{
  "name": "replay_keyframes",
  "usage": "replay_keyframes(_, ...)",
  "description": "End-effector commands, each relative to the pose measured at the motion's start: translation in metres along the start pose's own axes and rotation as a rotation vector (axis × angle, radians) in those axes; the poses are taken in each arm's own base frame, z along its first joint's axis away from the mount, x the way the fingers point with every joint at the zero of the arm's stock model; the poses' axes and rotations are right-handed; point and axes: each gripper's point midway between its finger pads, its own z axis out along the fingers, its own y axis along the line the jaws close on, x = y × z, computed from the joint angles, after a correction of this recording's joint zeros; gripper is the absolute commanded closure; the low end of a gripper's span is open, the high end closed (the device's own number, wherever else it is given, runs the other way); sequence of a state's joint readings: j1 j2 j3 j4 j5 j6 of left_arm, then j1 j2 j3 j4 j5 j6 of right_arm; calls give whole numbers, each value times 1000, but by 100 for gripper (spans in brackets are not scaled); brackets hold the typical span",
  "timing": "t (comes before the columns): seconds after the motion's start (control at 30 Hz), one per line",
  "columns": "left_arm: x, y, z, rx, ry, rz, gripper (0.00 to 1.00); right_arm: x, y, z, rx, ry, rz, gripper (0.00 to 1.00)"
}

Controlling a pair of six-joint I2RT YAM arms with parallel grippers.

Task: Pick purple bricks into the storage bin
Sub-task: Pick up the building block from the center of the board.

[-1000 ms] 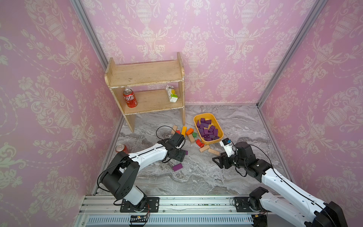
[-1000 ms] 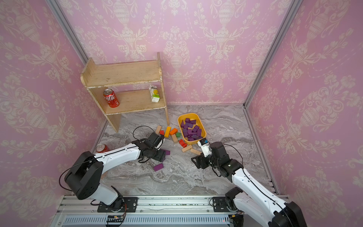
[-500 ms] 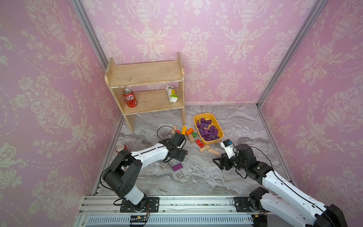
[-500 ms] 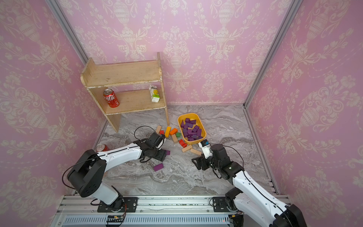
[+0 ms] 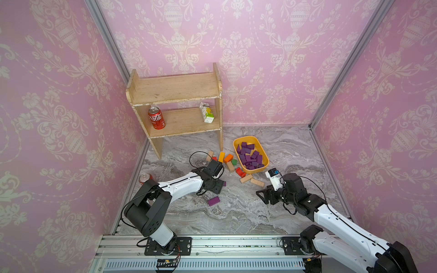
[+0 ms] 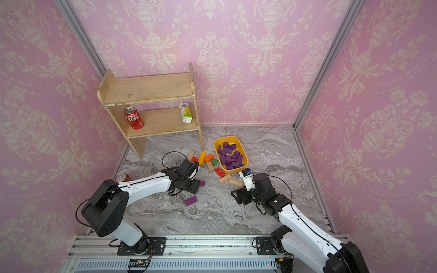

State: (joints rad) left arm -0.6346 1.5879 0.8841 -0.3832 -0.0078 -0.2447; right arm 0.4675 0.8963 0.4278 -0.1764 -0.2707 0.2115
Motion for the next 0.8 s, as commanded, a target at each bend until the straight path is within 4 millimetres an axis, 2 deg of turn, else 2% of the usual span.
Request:
replay_keyframes(0.0, 0, -2, -2, -12, 8, 34, 33, -2, -2, 1, 13, -4, 10, 18)
replay_keyframes(0.17, -1, -6, -7, 0, 2, 40, 36, -2, -2, 4, 14, 8, 14, 18)
replay_keyframes(0.5, 7, -8, 1, 6, 39, 37, 46, 2, -4, 9, 19, 26, 20, 17)
replay_keyframes(0.77, 13, -9, 7, 0, 61, 33, 50, 5, -8, 10, 31, 27, 29, 17)
